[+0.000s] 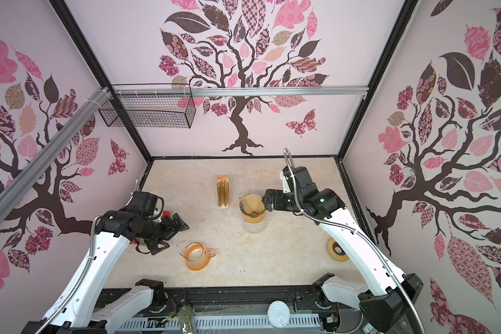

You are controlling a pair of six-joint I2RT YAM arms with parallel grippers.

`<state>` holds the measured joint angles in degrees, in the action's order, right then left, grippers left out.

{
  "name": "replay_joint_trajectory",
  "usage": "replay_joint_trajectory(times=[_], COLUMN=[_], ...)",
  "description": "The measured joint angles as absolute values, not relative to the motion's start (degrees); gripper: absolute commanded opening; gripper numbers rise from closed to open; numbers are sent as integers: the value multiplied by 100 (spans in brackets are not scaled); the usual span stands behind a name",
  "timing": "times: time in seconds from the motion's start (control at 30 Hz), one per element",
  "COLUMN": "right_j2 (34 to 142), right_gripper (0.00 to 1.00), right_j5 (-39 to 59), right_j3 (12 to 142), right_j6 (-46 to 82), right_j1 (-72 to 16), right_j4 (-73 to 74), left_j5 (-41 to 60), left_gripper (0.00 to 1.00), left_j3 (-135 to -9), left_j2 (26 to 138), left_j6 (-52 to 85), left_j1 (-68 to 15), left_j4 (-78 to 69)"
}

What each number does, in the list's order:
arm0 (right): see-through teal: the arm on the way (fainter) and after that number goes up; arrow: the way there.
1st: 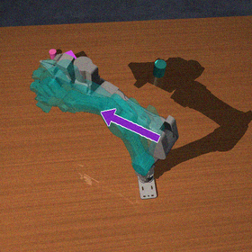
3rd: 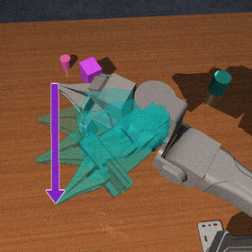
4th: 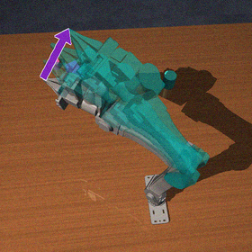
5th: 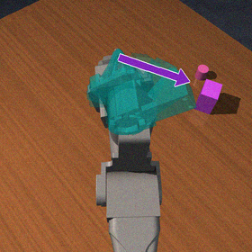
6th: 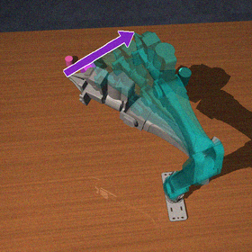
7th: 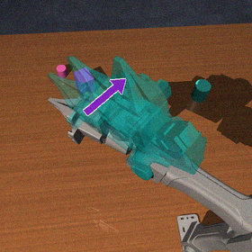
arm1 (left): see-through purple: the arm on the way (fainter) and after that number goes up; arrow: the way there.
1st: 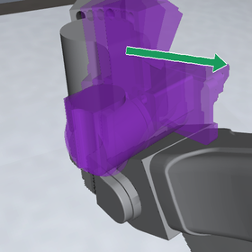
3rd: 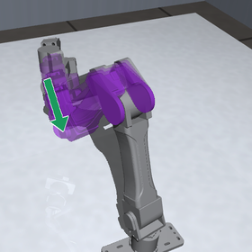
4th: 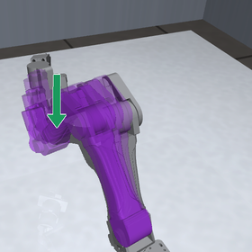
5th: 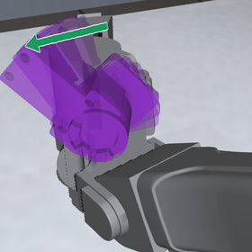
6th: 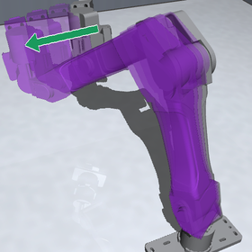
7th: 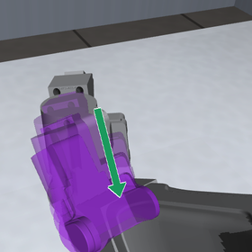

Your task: Place the coffee filter in the dripper

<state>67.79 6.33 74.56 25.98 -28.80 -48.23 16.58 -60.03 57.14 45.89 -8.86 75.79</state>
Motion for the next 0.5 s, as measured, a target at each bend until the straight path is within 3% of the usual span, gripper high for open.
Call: replay_joint_trajectory(times=[0.5], right_j2=[6449], right_gripper=[100], right_j5=[753], right_j3=[7199], right_j6=[2663], right_j1=[-2880], right_j4=[-4969], left_j5=[2040], left_gripper=[98], left_j3=[-5207], left_j2=[6064], left_j6=[5148], left_j1=[-823], left_j4=[6960])
